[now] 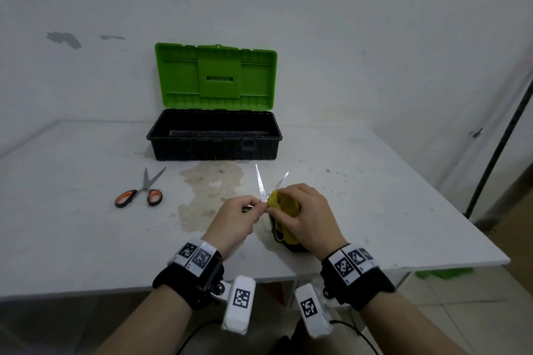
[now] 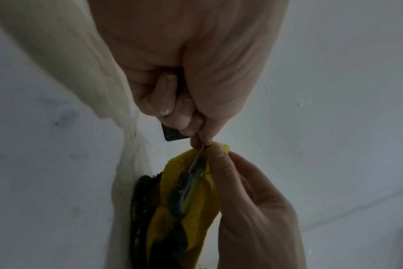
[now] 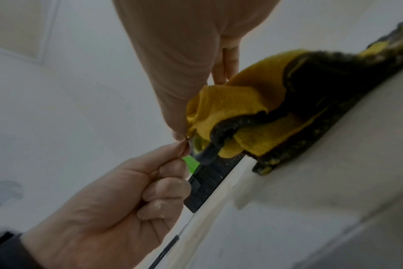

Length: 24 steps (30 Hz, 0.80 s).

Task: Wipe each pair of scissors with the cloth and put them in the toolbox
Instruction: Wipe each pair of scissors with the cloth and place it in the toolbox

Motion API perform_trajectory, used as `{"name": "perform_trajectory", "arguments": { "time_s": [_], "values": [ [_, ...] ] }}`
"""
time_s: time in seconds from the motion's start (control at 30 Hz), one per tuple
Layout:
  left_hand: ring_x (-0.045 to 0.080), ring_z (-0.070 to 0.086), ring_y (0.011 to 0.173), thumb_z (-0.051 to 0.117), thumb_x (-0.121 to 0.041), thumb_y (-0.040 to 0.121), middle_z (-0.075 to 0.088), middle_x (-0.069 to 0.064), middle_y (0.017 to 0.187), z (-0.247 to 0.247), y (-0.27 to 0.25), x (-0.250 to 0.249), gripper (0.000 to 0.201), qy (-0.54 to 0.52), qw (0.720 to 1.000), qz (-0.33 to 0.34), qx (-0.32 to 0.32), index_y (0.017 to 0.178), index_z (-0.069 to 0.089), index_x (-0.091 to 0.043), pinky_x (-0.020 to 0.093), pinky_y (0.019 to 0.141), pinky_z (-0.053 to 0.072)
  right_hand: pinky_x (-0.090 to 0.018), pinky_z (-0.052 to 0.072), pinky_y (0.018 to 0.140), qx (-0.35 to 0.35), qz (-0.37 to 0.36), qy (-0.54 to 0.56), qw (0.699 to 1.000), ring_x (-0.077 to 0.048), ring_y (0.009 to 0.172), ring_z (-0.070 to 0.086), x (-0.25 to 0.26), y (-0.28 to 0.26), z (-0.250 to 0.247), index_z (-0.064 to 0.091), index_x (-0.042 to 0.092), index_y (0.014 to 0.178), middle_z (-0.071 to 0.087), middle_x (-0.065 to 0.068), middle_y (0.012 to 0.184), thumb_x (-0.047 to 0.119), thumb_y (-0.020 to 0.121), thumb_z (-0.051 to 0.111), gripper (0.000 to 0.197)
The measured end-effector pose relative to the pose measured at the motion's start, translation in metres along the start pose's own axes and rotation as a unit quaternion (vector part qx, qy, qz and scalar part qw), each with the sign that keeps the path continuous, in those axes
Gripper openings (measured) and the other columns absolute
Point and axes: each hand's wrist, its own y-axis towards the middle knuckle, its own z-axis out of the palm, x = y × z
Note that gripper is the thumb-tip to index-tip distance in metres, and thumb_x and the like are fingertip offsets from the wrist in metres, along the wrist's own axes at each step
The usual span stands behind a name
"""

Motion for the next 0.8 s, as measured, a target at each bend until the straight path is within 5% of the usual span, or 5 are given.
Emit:
{"name": "perform_trajectory", "arguments": {
  "time_s": [0.3, 0.43, 0.63, 0.8],
  "values": [
    [0.014, 0.04, 0.047, 0.064, -0.032, 0.093, 0.052, -0.008, 0.058, -0.004, 0.003, -0.001, 0.022, 0.033, 0.999, 0.0, -0.009, 0.08, 0.071, -0.017, 0.023, 0.045, 0.033, -0.02, 0.044, 0.079, -0.036, 0.053, 0.095, 0.993, -0.005, 0.086, 0.055, -0.003, 0.0, 0.006, 0.063, 0.019, 0.097, 0.061, 0.006, 0.093, 0.016, 0.09, 0.062, 0.007],
    [0.014, 0.043, 0.048, 0.064, -0.035, 0.093, 0.054, -0.009, 0.056, -0.004, 0.002, -0.004, 0.022, 0.065, 0.998, 0.011, -0.002, 0.08, 0.072, -0.019, 0.028, 0.05, 0.037, -0.008, 0.041, 0.079, -0.037, 0.019, 0.085, 0.996, -0.002, 0.087, 0.056, -0.008, 0.005, 0.001, 0.07, 0.017, 0.103, 0.06, 0.006, 0.096, 0.017, 0.091, 0.064, 0.014],
    [0.014, 0.043, 0.052, 0.064, -0.034, 0.093, 0.055, -0.005, 0.061, 0.003, 0.0, -0.005, 0.021, 0.07, 0.997, 0.019, 0.005, 0.082, 0.072, -0.018, 0.031, 0.054, 0.036, -0.004, 0.038, 0.082, -0.015, 0.058, 0.088, 0.994, -0.001, 0.093, 0.053, -0.006, 0.0, 0.005, 0.073, 0.022, 0.11, 0.057, 0.008, 0.104, 0.042, 0.078, 0.076, 0.038],
    [0.011, 0.047, 0.053, 0.063, -0.038, 0.093, 0.057, -0.011, 0.06, 0.005, 0.001, -0.004, 0.021, 0.102, 0.994, 0.033, 0.005, 0.08, 0.073, -0.024, 0.031, 0.058, 0.041, -0.004, 0.04, 0.082, -0.052, 0.04, 0.07, 0.995, 0.003, 0.085, 0.053, -0.004, -0.002, 0.008, 0.073, 0.019, 0.104, 0.068, 0.005, 0.097, 0.031, 0.082, 0.075, 0.025]
  ]
}}
